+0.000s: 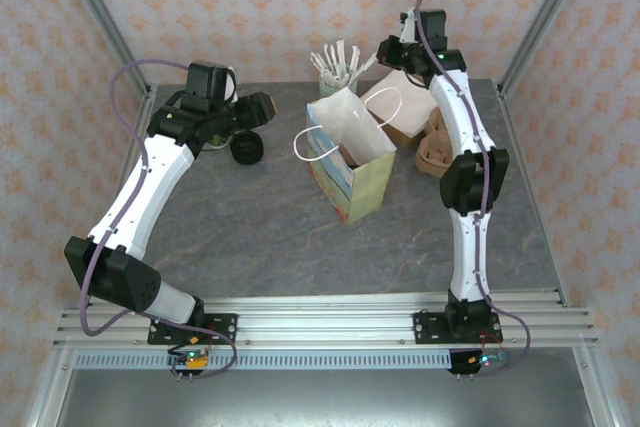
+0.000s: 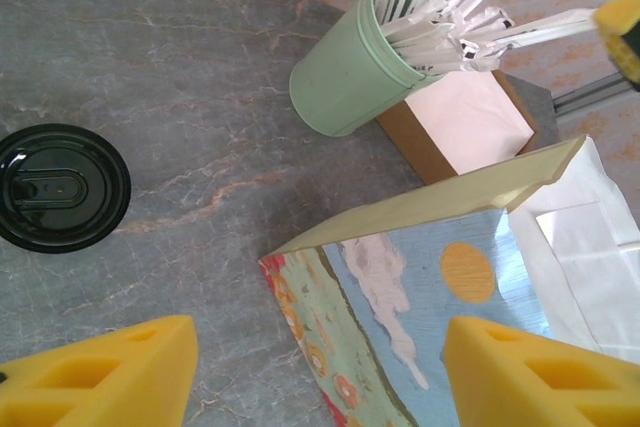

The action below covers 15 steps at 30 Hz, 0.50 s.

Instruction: Pack the takeout coffee

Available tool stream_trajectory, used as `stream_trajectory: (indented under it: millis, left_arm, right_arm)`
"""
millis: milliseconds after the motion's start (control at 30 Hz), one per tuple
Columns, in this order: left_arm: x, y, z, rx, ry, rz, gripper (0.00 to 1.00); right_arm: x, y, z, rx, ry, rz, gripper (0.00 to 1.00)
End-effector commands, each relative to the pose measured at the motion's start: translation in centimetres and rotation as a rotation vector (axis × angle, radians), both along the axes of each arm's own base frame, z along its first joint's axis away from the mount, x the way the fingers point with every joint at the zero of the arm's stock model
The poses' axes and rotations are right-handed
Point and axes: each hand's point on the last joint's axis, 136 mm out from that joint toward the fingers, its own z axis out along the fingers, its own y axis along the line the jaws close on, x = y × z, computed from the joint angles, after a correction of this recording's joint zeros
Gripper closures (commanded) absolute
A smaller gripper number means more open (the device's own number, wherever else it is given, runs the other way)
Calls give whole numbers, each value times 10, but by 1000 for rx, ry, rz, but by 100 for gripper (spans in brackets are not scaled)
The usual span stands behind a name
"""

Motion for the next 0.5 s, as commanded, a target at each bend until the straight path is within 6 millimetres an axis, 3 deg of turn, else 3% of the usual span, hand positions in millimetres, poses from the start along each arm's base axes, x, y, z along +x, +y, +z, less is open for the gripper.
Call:
stream_trajectory:
  millis: [0, 200, 467]
  left_arm:
    - [-13, -4, 24, -18, -55, -29, 33]
    - [-16, -6, 28, -31, -69, -39, 33]
    - [-19, -9, 33, -41, -85, -54, 33]
  right_arm:
    - [-24, -15, 71, -41, -120, -29, 94]
    - [-55, -23, 117, -48, -180, -42, 95]
    - [-111, -35, 193, -42, -310, -58, 100]
